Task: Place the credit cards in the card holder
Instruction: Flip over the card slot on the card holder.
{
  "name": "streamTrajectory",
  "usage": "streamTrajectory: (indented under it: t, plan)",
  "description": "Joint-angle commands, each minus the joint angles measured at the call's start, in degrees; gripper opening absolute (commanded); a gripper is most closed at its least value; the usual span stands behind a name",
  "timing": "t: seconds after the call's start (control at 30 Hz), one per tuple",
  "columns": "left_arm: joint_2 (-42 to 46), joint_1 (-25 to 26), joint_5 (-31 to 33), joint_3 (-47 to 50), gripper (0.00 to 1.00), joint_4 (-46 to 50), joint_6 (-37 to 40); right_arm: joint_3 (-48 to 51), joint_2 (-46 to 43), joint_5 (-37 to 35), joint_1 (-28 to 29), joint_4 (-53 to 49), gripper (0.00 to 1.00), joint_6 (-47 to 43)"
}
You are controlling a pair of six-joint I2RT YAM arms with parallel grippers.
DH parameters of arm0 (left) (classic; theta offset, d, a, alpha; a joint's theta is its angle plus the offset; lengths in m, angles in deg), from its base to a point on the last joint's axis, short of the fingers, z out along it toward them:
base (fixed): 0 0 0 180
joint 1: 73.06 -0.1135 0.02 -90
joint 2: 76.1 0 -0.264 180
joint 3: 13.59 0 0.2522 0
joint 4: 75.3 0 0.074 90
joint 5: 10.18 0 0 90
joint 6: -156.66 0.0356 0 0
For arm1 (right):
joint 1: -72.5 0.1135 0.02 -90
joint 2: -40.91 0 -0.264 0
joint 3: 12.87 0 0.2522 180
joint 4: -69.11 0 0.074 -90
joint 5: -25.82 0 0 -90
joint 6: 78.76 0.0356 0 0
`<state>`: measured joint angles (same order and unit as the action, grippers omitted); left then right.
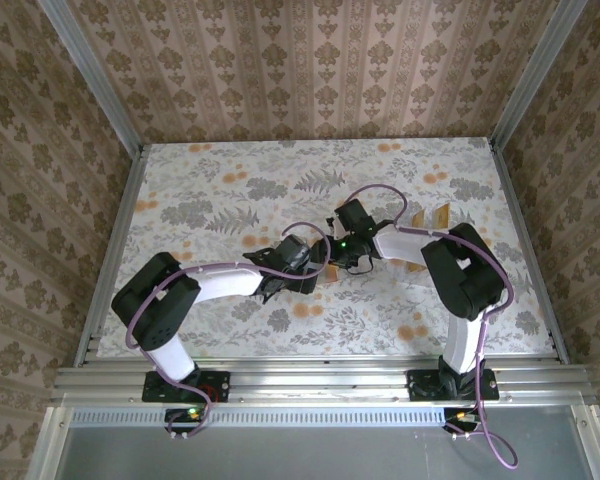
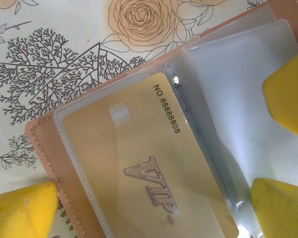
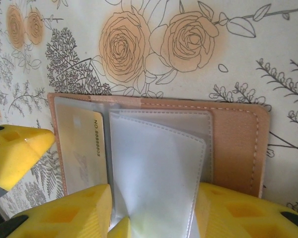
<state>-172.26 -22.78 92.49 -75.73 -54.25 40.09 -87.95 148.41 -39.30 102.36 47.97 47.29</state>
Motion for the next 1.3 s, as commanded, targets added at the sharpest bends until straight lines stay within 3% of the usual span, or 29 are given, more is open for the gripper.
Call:
streamTrajectory:
  t: [0.0, 0.17, 0.4, 0.73, 1.27]
  plan:
    - [0.45, 0.34, -0.53, 0.35, 1.00, 1.15, 0.44, 0.68, 0.88, 2.58, 0.10, 0.97, 0.46, 0.52]
    - [1.73, 0.26, -0.03, 0.54, 1.00, 1.14, 0.69, 0.63, 0.30, 3.16, 0.10, 1.01, 0.45, 0.51]
    - [10.70, -1.13, 0.52, 2.54, 1.00, 1.07, 0.34, 0.43, -1.06, 3.97, 0.36, 0.87, 0.45, 1.12]
    - [25.28, -8.38, -0.40, 10.26, 1.00, 1.59, -1.72, -2.92, -1.12, 3.01, 3.35, -1.12, 0.46, 2.18]
    - [32.93, -13.27, -3.16, 17.49, 1.00, 0.14, -1.83, -12.89, 7.66, -0.42, 9.50, -5.97, 0.47, 3.11]
